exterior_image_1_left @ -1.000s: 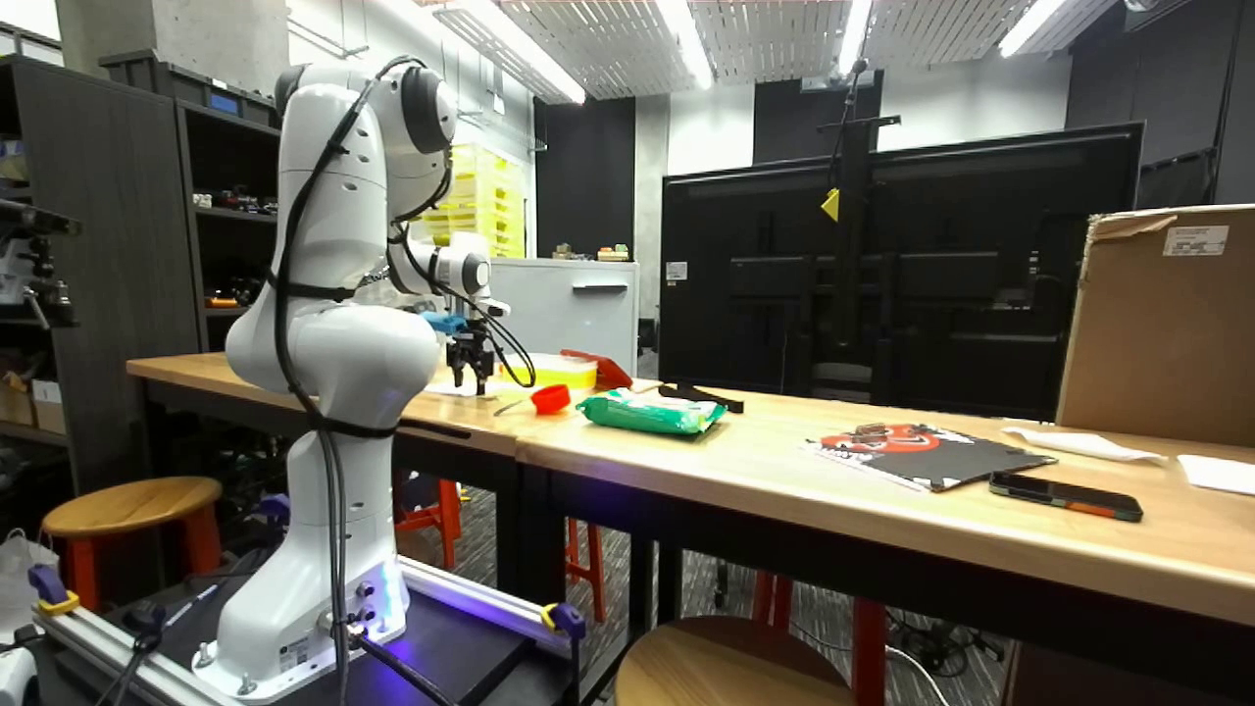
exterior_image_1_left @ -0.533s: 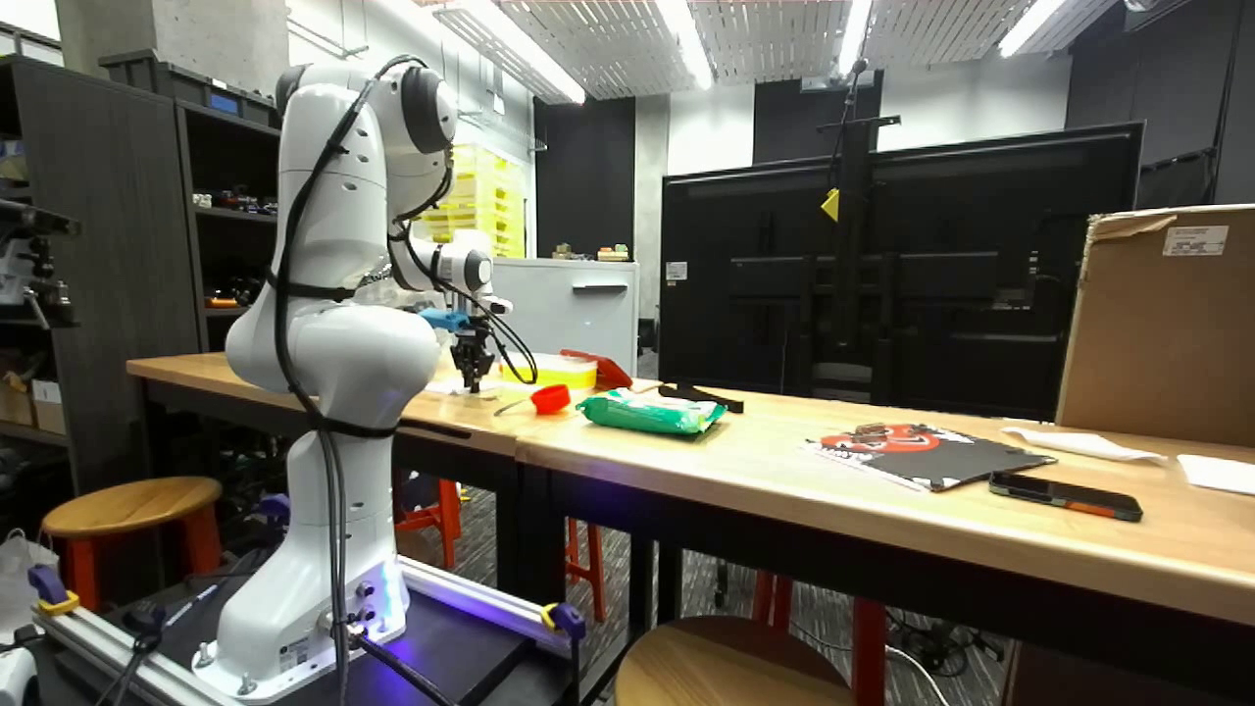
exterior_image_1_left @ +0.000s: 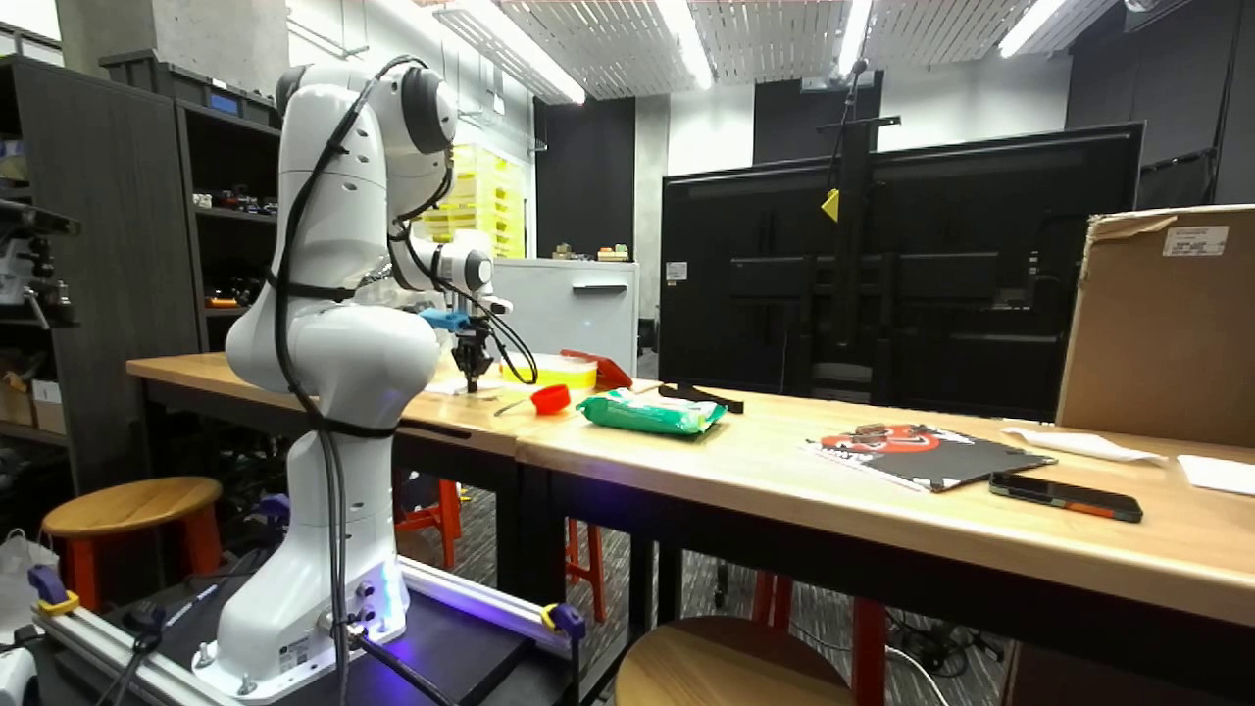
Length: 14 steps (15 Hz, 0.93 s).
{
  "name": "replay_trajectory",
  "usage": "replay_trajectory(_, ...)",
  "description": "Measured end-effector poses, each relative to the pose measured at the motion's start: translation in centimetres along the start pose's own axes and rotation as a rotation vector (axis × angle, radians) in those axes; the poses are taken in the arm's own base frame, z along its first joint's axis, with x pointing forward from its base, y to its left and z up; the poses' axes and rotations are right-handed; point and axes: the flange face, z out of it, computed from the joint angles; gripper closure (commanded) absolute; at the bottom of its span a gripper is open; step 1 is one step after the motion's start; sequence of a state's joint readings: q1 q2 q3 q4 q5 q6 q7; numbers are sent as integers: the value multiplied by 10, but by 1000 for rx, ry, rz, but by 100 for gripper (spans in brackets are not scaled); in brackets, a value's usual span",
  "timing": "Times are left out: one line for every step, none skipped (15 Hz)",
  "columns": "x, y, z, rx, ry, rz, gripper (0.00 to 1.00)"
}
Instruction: Slide the paper forward
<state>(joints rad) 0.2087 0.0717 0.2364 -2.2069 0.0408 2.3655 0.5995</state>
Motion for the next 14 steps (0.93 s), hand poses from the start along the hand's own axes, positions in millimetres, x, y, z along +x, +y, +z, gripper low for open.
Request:
replay_trajectory(0,0,0,-4,-6,2,100)
replay_trajectory(0,1,0,-10,-15,5,100)
replay_trajectory(0,2,0,-18,-25,13,100)
replay_trajectory(0,4,0,-26,-36,24,100)
replay_trajectory(0,5,-1,-33,-46,33,100)
replay_trajectory(0,6,-1,-40,-55,45,100)
replay_trajectory(-1,7,-1,-47,-63,54,100)
replay_trajectory(-1,9,-1,-53,-71,63,100)
replay_trajectory(-2,10,-1,-59,-77,72,100)
replay_trajectory(-2,11,-1,-65,-85,80,100)
replay_trajectory(-3,12,-1,-71,-92,90,100)
replay_trajectory(-4,13,-1,-78,-99,99,100)
replay_trajectory(-4,15,-2,-84,-106,107,100)
replay_trajectory(-5,16,-2,-89,-111,117,100)
